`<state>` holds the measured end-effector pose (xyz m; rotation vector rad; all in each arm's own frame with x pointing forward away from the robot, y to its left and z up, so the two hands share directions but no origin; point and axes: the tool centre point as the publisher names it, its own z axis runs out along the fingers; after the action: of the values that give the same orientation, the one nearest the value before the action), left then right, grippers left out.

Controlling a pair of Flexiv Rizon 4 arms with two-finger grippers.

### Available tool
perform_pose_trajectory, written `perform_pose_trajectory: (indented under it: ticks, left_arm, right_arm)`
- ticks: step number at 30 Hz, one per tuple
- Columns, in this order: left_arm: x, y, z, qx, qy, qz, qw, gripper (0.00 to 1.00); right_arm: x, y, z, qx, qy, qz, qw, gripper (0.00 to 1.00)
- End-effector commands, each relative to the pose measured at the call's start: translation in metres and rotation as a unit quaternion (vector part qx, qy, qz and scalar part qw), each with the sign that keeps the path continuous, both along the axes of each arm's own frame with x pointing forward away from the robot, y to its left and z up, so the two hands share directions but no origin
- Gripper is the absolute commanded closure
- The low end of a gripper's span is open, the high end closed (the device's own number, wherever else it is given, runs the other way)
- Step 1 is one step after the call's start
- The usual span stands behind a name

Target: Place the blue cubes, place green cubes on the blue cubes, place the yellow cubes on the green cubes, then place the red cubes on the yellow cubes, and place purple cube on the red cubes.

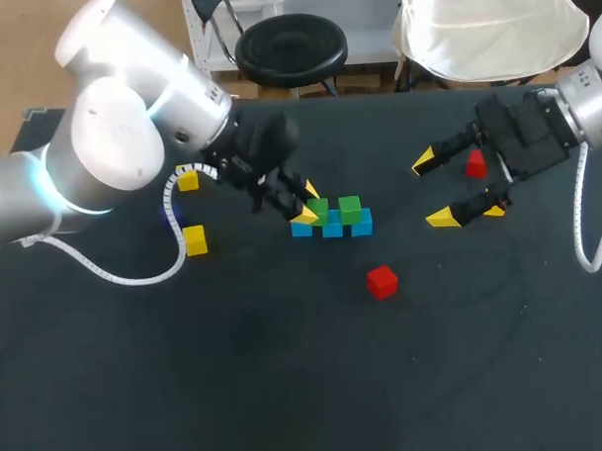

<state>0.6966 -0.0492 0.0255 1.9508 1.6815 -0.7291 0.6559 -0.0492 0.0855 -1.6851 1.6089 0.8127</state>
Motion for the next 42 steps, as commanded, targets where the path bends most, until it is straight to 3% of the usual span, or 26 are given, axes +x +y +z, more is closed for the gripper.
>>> perform_pose_trajectory:
  ticks: [1,42]
  left_arm:
    - [0.0029,-0.0009,-0.0002,0.005,-0.002,-0.002,1.0,1.0]
    - [0.0067,0.0008,0.0018,0.015,-0.014,0.0,1.0,1.0]
  right_arm:
    - [0.0004,0.0002,-0.0006,0.001,0.0,0.0,1.0,0.0]
    - [0.0004,0.0002,-0.0006,0.001,0.0,0.0,1.0,0.0]
